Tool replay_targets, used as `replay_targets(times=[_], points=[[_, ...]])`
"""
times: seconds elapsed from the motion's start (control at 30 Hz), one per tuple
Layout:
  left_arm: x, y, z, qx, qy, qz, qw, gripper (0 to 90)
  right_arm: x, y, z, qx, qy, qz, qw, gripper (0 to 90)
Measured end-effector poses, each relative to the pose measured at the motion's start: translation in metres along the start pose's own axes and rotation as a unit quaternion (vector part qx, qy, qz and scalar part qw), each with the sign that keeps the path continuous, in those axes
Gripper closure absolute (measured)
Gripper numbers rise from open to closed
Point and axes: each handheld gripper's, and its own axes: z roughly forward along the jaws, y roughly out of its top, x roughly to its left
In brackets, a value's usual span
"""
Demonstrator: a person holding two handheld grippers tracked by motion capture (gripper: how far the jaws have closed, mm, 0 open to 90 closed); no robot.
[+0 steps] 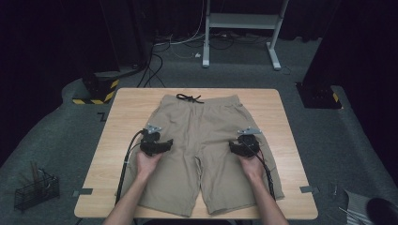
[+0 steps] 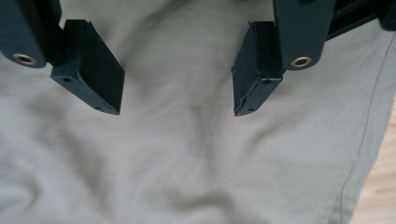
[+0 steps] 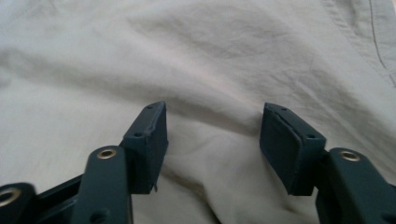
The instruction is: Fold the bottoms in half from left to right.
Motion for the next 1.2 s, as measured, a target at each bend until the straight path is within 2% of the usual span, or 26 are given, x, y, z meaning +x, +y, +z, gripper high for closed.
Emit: replay_targets(times=[0.03, 0.17, 0.23, 0.3, 0.83, 0.97, 1.2], points=[[0.001, -0.001, 0.001, 0.007, 0.001, 0.001, 1.0, 34.1, 0.0, 0.0, 0.0, 0.0, 0.0, -0.001, 1.0, 41.5], [0.001, -0.005, 0.002, -0.005, 0.006, 0.01, 0.9999, 33.9, 0.0, -0.001, 0.0, -0.002, 0.001, 0.001, 1.0, 41.2], [-0.001, -0.009, 0.002, -0.014, 0.012, 0.029, 0.9994, 33.6, 0.0, -0.002, 0.0, -0.003, 0.001, 0.001, 1.0, 41.1], [-0.004, -0.011, 0.001, -0.012, 0.014, 0.041, 0.999, 33.1, 0.001, -0.002, -0.001, -0.004, 0.001, -0.001, 1.0, 41.1], [-0.01, -0.026, -0.015, -0.011, 0.017, 0.041, 0.9989, 32.4, 0.015, -0.02, -0.02, -0.004, 0.004, -0.006, 1.0, 41.2], [-0.015, -0.034, -0.022, -0.012, 0.015, 0.039, 0.999, 32.0, 0.023, -0.027, -0.027, -0.005, 0.001, -0.005, 1.0, 41.3], [-0.023, -0.049, -0.038, -0.012, 0.011, 0.045, 0.9989, 31.3, 0.039, -0.044, -0.046, -0.005, 0.01, -0.016, 0.9998, 41.9]])
